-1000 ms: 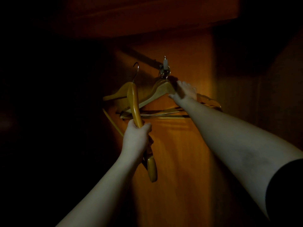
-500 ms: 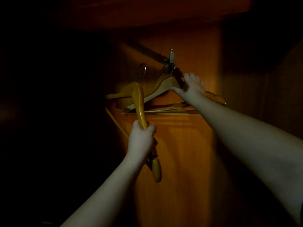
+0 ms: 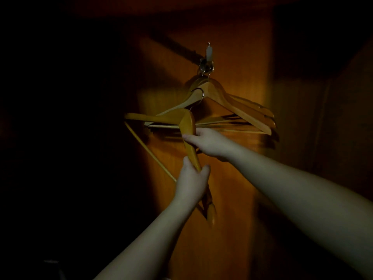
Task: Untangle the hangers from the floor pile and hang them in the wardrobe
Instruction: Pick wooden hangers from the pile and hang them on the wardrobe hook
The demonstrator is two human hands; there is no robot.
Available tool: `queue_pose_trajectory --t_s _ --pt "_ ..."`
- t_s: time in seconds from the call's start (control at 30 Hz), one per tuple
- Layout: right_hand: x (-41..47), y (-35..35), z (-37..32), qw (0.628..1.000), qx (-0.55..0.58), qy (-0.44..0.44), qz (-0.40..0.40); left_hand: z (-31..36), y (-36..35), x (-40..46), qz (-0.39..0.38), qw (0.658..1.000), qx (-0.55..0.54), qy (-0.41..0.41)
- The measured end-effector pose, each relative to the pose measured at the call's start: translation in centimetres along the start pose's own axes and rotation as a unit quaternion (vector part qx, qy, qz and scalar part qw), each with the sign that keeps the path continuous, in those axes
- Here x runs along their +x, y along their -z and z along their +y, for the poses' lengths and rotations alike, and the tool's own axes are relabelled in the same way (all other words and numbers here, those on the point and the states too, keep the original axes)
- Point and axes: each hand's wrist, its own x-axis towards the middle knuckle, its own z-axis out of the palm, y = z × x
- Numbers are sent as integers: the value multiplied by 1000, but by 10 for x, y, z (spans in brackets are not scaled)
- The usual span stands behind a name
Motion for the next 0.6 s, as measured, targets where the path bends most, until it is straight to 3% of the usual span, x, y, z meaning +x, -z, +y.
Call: queue_pose_trajectory --t_s 0.1,0.17,0.23,0.33,0.4,0.5,0.6 --pt "-1 0 16 999 43 -28 9 0 -1 -4 -97 995 2 20" --pt "-4 5 27 998 42 -34 11 3 2 -7 -123 992 -5 19" --pt "-8 14 37 1000 -5 -24 1 7 12 -3 -60 998 12 -35" --pt "-19 26 47 997 -66 -23 -20 21 39 17 121 983 35 -136" --pt "-26 33 51 995 -95 -17 -25 32 53 37 167 973 35 -158" --pt "-33 39 55 993 -116 -4 -27 55 67 63 142 972 77 -172" --pt "-36 42 58 991 -128 12 -28 78 74 73 55 973 131 -184"
